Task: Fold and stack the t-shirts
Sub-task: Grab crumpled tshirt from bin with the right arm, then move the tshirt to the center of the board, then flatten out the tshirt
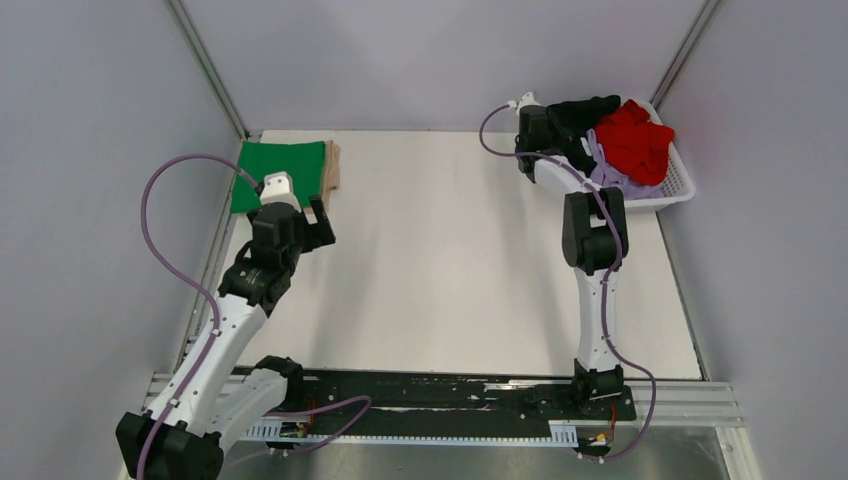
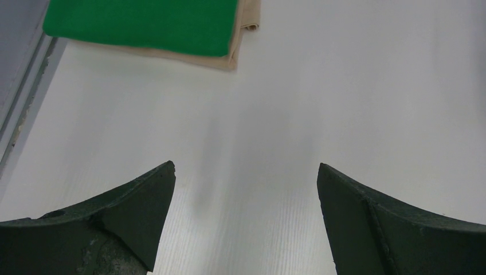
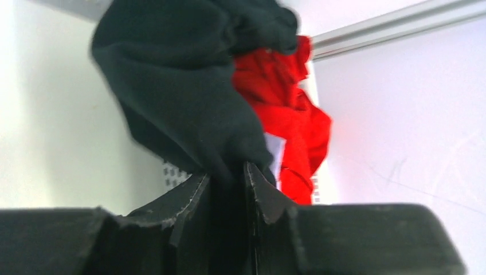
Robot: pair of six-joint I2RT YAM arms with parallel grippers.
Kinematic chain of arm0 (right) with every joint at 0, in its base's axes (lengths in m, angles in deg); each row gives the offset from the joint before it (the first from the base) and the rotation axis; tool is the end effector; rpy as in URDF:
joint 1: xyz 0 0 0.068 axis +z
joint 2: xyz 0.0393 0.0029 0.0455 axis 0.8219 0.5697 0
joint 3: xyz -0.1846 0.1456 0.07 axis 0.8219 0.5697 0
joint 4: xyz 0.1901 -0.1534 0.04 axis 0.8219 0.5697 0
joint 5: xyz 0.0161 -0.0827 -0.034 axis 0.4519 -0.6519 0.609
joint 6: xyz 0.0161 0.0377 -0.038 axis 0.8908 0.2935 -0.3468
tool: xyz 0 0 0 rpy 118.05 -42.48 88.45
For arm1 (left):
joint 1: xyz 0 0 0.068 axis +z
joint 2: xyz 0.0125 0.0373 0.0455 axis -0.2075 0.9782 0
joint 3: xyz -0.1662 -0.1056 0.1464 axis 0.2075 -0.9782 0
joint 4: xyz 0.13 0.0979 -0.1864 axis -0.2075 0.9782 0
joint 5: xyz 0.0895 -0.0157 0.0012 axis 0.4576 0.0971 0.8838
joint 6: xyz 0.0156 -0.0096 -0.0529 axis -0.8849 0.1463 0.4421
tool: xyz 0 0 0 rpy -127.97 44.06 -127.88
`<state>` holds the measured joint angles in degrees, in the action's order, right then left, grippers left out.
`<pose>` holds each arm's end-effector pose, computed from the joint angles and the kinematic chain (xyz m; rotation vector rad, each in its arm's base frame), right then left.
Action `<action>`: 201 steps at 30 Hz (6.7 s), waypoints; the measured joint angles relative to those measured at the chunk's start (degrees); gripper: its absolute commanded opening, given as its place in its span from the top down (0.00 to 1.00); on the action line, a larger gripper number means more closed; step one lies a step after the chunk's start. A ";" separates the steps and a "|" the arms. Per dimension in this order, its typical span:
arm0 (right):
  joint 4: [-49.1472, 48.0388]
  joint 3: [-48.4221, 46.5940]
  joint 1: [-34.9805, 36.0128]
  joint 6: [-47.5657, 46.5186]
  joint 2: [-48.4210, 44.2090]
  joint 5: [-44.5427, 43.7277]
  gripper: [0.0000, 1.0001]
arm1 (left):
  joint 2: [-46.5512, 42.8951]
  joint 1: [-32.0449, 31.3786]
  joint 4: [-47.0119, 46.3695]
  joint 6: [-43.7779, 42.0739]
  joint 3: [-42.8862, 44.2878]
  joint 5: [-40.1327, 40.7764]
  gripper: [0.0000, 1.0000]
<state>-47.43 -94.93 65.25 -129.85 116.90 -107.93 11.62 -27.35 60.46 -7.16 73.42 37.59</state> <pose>0.5041 0.0617 0.1855 -0.4621 2.0357 -1.1378 0.1976 -0.0417 0.2865 -0.3201 1.9840 -0.0894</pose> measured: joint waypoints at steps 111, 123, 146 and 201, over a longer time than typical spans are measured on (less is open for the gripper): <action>25.62 55.04 37.59 83.36 -50.29 33.86 0.00 | 54.73 6.14 1.29 10.71 21.73 -17.20 0.14; 23.82 62.03 19.56 88.13 -60.81 33.62 0.00 | 61.20 6.43 0.17 10.14 28.48 -22.08 0.50; 18.58 48.15 -6.86 85.79 -39.95 51.19 0.34 | 45.57 3.76 -5.29 10.82 18.12 -27.69 1.00; 21.92 21.84 4.07 47.34 -92.13 48.65 1.00 | -9.60 2.99 3.48 4.94 35.54 -17.84 1.00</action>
<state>-25.50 -73.09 69.32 -82.51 24.77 -59.28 2.02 -24.36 63.93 -2.22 108.96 19.76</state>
